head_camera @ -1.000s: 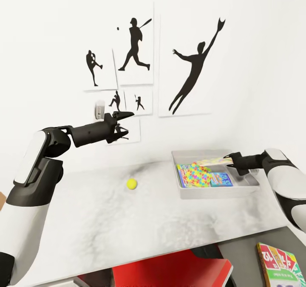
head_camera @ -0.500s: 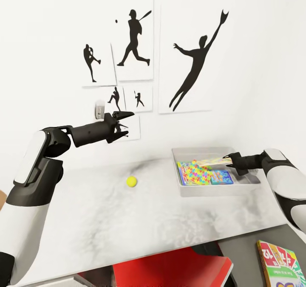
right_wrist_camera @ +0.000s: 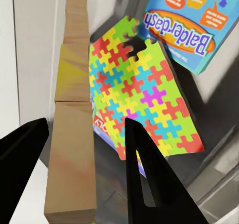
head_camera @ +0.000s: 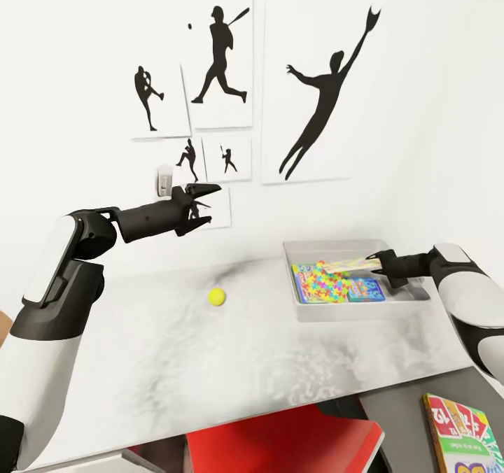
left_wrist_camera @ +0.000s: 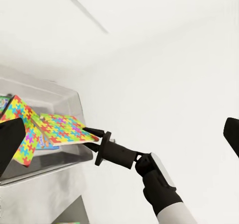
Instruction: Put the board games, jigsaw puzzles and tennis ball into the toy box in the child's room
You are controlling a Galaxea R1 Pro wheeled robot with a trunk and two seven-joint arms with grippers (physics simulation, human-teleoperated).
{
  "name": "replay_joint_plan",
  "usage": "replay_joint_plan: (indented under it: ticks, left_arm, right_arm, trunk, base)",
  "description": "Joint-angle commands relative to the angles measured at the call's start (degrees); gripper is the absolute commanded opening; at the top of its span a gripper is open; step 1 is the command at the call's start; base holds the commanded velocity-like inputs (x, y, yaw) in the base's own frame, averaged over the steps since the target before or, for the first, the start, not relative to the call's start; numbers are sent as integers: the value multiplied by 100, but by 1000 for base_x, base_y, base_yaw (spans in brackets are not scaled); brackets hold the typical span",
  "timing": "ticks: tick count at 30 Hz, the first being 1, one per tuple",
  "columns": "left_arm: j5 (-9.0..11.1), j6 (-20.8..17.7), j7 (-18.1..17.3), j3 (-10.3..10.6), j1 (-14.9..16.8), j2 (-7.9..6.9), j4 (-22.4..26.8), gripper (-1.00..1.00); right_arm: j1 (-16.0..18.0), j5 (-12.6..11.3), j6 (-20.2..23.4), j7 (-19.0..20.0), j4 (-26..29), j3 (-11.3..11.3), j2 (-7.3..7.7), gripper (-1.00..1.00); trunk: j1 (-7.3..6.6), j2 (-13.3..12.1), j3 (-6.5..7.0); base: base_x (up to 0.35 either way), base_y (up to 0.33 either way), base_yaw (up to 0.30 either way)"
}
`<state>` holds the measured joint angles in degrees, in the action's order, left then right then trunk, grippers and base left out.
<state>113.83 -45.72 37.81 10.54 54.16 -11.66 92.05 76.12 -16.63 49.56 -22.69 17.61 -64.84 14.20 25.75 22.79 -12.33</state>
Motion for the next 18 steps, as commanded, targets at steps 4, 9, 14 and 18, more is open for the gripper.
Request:
replay_joint_plan:
  ticks: [4, 9, 14, 18]
  left_arm:
    - [61, 10, 61, 6, 8, -3, 4, 100]
    - [61, 10, 62, 8, 8, -3, 5, 100]
    - [61, 10, 66, 9, 11, -3, 5, 100]
    - [61, 10, 72, 9, 13, -3, 5, 100]
  right_arm:
    - [16, -60, 7, -27, 8, -6, -3, -100]
    - [35, -56, 4, 104, 7, -6, -4, -100]
    - [45, -53, 2, 178, 6, -5, -5, -100]
    - [48, -52, 2, 205, 6, -7, -2, -100]
  trunk:
    - [4, 12, -18]
    - [4, 12, -21]
    - [4, 12, -23]
    - [4, 12, -32]
  base:
    - [0, 0, 0]
    - [0, 0, 0]
    - [0, 0, 0]
    - [0, 0, 0]
